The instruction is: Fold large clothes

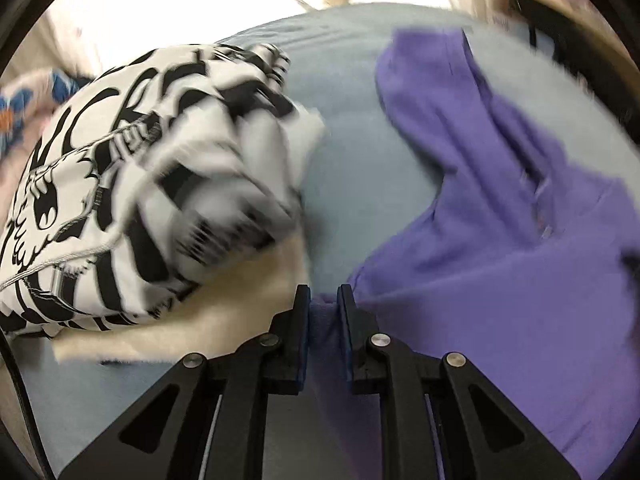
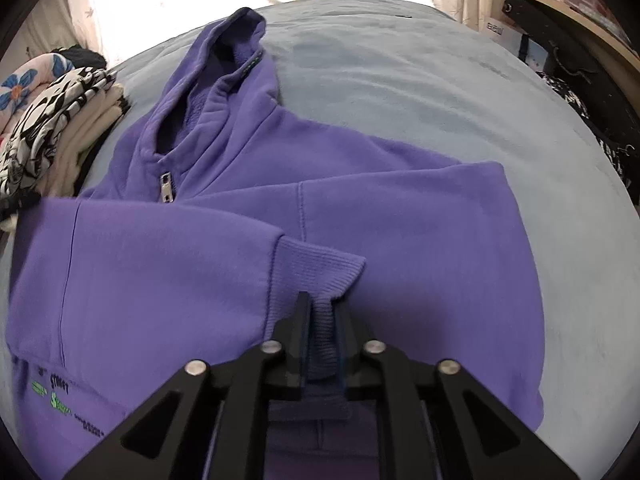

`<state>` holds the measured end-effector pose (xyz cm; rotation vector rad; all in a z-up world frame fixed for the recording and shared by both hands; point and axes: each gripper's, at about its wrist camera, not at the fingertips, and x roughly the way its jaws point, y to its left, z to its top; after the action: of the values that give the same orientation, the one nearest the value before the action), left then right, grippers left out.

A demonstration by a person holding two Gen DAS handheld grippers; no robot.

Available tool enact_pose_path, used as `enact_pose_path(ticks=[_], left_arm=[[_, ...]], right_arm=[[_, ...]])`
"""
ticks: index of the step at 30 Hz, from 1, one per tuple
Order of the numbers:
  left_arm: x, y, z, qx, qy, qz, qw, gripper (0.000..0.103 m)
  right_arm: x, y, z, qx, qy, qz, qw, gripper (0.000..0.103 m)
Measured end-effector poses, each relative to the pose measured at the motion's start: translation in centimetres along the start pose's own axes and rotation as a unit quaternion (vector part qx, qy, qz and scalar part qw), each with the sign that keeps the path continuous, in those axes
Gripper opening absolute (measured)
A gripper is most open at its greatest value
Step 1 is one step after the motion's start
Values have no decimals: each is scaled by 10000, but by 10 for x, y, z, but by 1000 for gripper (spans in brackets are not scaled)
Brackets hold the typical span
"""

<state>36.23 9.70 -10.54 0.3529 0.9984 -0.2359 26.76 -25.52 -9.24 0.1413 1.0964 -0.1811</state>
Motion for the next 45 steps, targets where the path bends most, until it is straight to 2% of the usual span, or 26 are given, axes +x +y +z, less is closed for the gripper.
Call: enact_pose_path(ticks=[3, 4, 6, 9, 11, 14, 17, 20, 21, 23, 25, 28, 29, 31, 32, 37, 45], left_arm=[[-5, -8, -6, 157, -135, 257, 9995, 15], [-9, -7, -5, 84, -117, 225, 9996, 16], [-20, -1, -6, -128, -37, 139, 9998, 25], [-44, -1, -11, -280, -153, 108, 9994, 26], [-67, -7, -18, -448, -298, -57, 9985, 26], [-91, -27, -32, -820, -480, -517, 9941, 27], [-90, -59, -46, -1238, -488, -998, 9861, 27], [-72, -87, -63, -1587, -367, -1156, 9799, 27], [-60, -94, -72, -1714, -244, -1066, 9791, 27], [-41, -104, -86, -1808, 10, -636, 9815, 27], [-29, -102, -101, -1796, 80, -405, 9829, 27], [-33, -90, -117, -1628, -135, -536, 9851, 27], [-33, -87, -119, -1555, -142, -535, 9863, 26], [-33, -80, -127, -1346, -170, -653, 9886, 26], [-32, -78, -128, -1295, -180, -680, 9891, 25], [-38, -67, -134, -1406, -124, -802, 9867, 25], [-45, -74, -127, -1320, -11, -588, 9895, 25]], right_arm=[[-3, -7, 2, 147, 82, 63, 9998, 28], [-6, -11, 3, 231, 111, 97, 9996, 28], [-13, -15, 1, 307, 73, 109, 9994, 28], [-30, -16, -1, 304, -121, 57, 9994, 28], [-42, -11, -3, 242, -217, 166, 9993, 28], [-52, 8, -7, 22, -308, 311, 9990, 28], [-56, 37, -13, -191, -307, 645, 9973, 28], [-47, 67, -19, -362, -196, 943, 9947, 28], [-43, 76, -23, -416, -146, 982, 9942, 28], [-27, 89, -30, -583, 50, 986, 9934, 28], [-15, 91, -36, -725, 153, 795, 9941, 28], [-18, 69, -39, -717, -54, 632, 9954, 27], [-21, 57, -40, -704, -135, 571, 9958, 19], [-21, 41, -42, -657, -103, 922, 9935, 10], [-20, 35, -43, -636, -80, 933, 9936, 0], [-22, 36, -42, -613, -59, 860, 9944, 0], [-27, 34, -43, -557, -18, 859, 9947, 0]])
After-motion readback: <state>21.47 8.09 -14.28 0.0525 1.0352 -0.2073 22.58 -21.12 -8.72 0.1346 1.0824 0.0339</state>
